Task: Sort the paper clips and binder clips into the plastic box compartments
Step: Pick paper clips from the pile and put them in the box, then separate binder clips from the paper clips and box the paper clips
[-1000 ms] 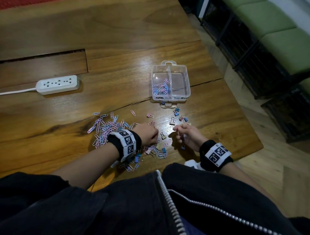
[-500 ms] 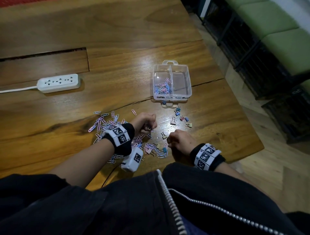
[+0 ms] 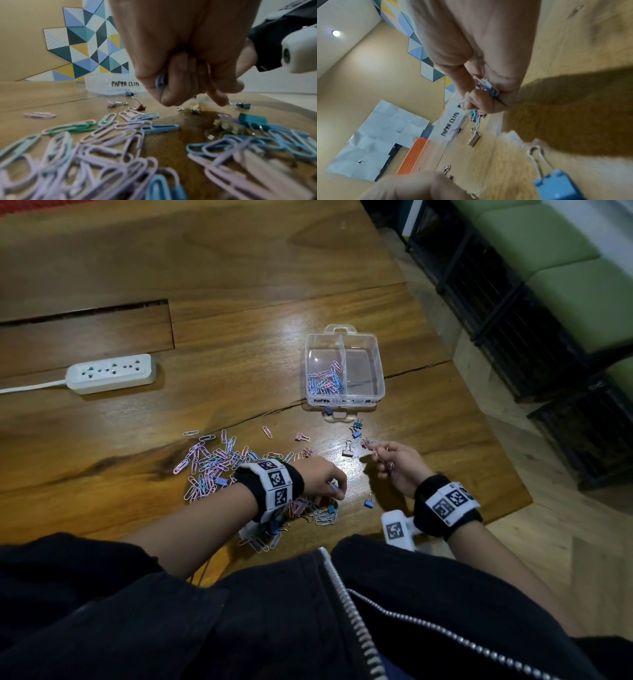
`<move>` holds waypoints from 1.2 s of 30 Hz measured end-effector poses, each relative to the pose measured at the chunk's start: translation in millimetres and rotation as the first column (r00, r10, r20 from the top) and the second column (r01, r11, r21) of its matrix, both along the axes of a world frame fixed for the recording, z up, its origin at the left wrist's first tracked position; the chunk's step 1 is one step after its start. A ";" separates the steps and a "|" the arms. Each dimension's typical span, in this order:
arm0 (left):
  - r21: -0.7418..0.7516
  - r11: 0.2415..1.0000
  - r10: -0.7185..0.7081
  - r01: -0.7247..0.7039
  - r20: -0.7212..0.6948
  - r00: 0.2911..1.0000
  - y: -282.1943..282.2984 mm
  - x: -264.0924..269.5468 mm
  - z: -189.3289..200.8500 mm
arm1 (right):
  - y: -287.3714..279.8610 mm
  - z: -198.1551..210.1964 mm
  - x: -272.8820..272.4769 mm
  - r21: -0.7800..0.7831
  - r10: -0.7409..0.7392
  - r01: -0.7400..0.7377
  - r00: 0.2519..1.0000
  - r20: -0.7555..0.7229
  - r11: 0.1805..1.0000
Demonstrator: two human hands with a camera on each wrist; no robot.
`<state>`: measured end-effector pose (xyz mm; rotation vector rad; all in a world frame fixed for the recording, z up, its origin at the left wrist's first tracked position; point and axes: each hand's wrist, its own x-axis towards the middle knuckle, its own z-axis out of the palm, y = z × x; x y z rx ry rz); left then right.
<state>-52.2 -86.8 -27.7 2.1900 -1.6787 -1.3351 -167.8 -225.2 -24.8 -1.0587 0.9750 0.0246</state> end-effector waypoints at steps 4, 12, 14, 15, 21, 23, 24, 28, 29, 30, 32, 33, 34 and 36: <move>-0.037 0.995 -0.091 0.095 0.092 0.992 1.4 0.9 1.8 | -4.1 -5.0 10.3 -0.077 0.046 -0.053 0.995 -0.090 0.996; -0.054 0.969 -0.219 0.241 0.267 0.939 6.3 -0.1 -0.3 | 2.2 -22.8 30.1 -0.704 0.275 -0.518 0.855 -0.439 0.487; -0.046 0.963 -0.241 0.266 0.294 0.925 7.3 -0.1 -1.4 | 1.6 -22.1 32.3 -0.714 0.298 -0.581 0.814 -0.499 0.391; -0.043 0.965 -0.236 0.260 0.294 0.926 8.3 0.2 -1.6 | 1.5 -19.9 33.3 -0.716 0.311 -0.610 0.791 -0.526 0.341; -0.098 0.976 0.191 -0.195 -0.049 0.980 8.8 12.3 7.7 | -2.0 -14.8 35.6 -0.694 0.396 -0.693 0.702 -0.591 0.194; -0.052 0.878 0.451 -0.477 -0.247 0.857 3.8 23.1 17.2 | -4.4 -14.4 34.2 -0.678 0.412 -0.623 0.777 -0.476 0.390; 0.008 0.800 0.568 -0.600 -0.333 0.753 0.0 30.3 23.4 | -5.4 -12.1 33.6 -0.655 0.397 -0.554 0.831 -0.390 0.514; 0.195 0.531 0.794 -0.825 -0.455 0.403 -26.7 69.7 47.7 | -6.5 6.5 33.5 -0.380 0.267 -0.290 0.957 -0.114 0.878; 0.223 0.485 0.812 -0.846 -0.474 0.341 -36.1 78.3 51.2 | -7.0 11.9 35.4 -0.323 0.271 -0.287 0.958 -0.095 0.902; 0.267 0.434 0.826 -0.860 -0.498 0.262 -46.5 84.4 55.8 | -8.4 16.2 38.2 -0.295 0.292 -0.305 0.952 -0.091 0.905; 0.309 0.354 0.826 -0.883 -0.545 0.140 -66.2 92.9 63.8 | -12.1 23.9 46.3 -0.296 0.343 -0.361 0.933 -0.112 0.884; 0.305 0.337 0.822 -0.891 -0.557 0.120 -75.5 96.8 66.6 | -14.0 27.8 51.3 -0.305 0.368 -0.390 0.921 -0.130 0.869; 0.291 0.334 0.821 -0.897 -0.557 0.125 -82.8 99.1 70.7 | -16.1 31.6 56.5 -0.321 0.392 -0.419 0.908 -0.148 0.849; 0.268 0.317 0.820 -0.910 -0.560 0.121 -94.8 103.4 73.8 | -20.0 39.8 67.8 -0.386 0.423 -0.459 0.888 -0.178 0.801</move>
